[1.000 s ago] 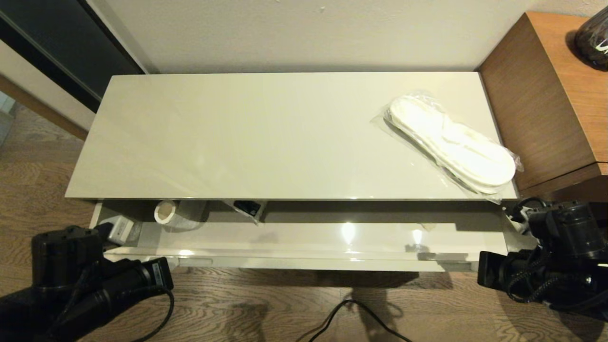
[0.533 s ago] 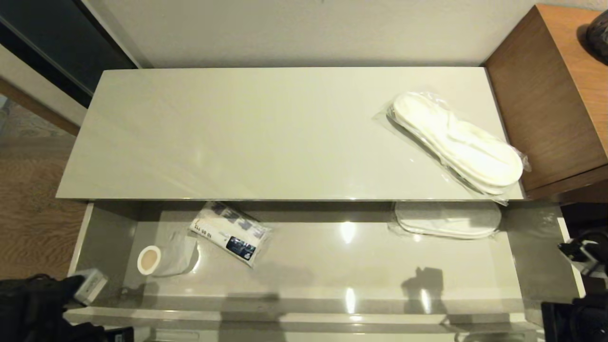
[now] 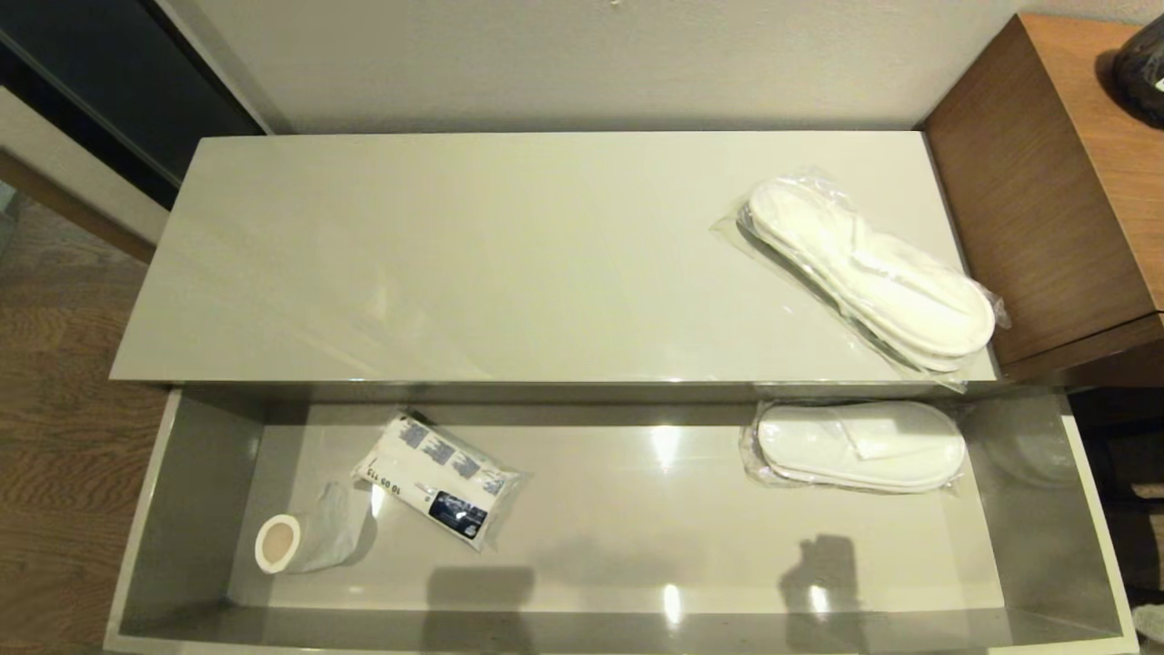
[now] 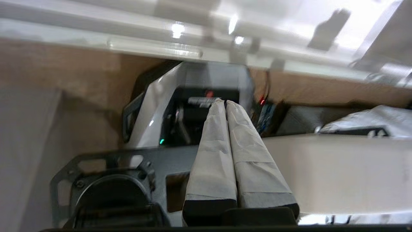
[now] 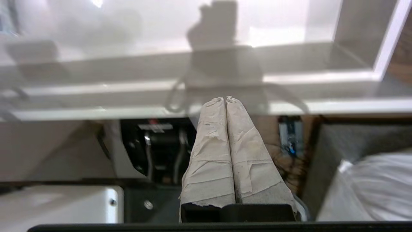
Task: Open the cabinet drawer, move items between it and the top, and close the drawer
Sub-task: Open the drawer
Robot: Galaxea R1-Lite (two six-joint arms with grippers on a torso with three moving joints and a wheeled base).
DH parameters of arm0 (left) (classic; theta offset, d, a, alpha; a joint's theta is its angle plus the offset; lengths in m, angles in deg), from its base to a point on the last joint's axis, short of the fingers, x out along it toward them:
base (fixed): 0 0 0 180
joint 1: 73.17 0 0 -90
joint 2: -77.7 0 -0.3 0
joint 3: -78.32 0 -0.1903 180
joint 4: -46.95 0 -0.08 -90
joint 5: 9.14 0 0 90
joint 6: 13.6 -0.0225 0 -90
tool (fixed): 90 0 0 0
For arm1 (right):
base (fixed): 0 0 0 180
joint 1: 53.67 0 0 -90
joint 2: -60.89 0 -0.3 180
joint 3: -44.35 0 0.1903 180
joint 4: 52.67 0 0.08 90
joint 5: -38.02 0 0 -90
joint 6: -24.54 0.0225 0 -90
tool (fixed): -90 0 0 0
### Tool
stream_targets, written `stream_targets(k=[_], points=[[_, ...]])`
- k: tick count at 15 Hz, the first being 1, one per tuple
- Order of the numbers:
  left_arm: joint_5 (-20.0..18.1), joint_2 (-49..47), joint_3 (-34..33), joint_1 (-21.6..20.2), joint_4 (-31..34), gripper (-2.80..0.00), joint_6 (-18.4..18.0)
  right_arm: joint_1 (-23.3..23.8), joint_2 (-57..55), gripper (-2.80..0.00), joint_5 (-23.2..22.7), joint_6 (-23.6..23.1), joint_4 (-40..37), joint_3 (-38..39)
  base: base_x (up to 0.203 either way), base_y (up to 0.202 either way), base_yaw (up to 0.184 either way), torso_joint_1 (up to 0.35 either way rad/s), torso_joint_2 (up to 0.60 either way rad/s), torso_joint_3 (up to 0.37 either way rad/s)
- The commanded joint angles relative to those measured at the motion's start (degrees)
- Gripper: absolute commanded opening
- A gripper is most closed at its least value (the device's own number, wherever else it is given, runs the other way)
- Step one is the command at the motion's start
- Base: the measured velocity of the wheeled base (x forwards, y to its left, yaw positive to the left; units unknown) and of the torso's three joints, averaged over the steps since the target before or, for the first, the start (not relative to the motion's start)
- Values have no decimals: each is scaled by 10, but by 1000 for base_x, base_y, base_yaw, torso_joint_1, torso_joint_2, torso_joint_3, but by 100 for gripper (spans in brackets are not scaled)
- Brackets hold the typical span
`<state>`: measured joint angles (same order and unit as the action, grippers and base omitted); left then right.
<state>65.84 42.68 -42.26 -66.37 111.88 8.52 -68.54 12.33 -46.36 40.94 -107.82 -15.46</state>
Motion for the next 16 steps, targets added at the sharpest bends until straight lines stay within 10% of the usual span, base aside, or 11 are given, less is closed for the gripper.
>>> stream_targets(k=[1,7,13,16], points=[[1,0,-15,-4,-62,-280,11,0,-9,-280,1,1,2,-8,0,0,0,0,0,0],[2,-7,-29,-6,-78,-280,7,0,-21,-280,7,1,19,-9,0,0,0,0,0,0],[89,23,-19,-7,-64,-280,-63,0,36,-280,39,-2,-46,-46,0,0,0,0,0,0],[100,95,47,-14,52,-280,-95,2,99,-280,41,0,-118,-74,0,0,0,0,0,0]])
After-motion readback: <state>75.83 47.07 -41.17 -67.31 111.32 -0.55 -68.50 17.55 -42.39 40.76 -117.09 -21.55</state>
